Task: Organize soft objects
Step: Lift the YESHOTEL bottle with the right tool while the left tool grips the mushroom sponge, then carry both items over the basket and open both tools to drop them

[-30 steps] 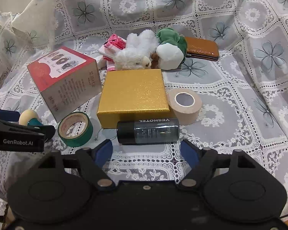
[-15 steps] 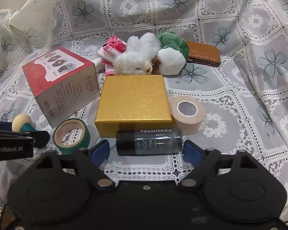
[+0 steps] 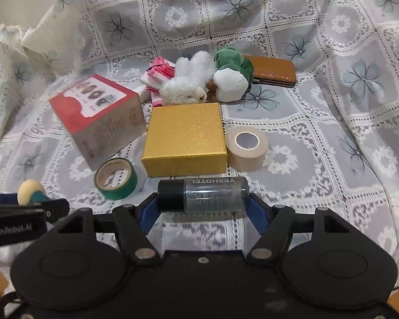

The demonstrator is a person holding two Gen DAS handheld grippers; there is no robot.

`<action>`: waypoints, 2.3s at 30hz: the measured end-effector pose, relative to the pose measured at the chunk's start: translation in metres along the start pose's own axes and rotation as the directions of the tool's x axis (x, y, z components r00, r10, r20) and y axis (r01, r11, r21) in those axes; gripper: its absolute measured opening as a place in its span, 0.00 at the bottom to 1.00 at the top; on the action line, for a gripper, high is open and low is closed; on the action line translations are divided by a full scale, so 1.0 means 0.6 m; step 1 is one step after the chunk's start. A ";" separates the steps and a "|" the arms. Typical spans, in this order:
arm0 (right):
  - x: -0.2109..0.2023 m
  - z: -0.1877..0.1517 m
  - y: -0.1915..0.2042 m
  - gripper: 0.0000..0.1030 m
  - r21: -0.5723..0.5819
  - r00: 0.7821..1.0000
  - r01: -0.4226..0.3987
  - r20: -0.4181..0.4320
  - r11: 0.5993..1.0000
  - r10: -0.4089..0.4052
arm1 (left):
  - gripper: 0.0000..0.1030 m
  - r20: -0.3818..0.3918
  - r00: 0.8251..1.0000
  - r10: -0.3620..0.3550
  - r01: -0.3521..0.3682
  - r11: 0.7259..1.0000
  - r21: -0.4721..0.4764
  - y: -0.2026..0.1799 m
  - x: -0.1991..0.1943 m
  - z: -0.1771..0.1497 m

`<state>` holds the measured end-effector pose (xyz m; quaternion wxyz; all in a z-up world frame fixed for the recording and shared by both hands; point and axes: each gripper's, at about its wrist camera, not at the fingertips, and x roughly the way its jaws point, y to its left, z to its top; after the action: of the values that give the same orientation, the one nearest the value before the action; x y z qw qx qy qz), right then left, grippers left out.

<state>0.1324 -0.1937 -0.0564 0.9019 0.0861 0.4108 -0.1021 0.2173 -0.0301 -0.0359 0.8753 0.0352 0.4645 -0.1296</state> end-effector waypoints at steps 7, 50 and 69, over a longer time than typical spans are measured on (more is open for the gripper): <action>-0.078 -0.032 -0.026 0.67 0.041 1.000 -0.028 0.001 0.999 0.028 | 0.55 0.003 1.000 0.019 -0.019 1.000 0.003 -0.030 -0.062 -0.038; -0.299 -0.209 -0.074 0.67 0.097 0.991 -0.128 -0.035 0.987 0.132 | 0.55 -0.137 0.990 -0.015 0.007 0.998 -0.057 -0.113 -0.165 -0.230; -0.273 -0.210 -0.065 0.67 0.091 0.981 -0.161 -0.097 0.983 0.170 | 0.65 -0.147 0.988 0.050 -0.057 0.998 -0.042 -0.115 -0.158 -0.232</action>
<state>-0.0739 -0.1826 -0.0166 0.8801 0.1624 0.4444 -0.0387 0.0371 -0.0528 -0.0327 0.8429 0.0369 0.5288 -0.0925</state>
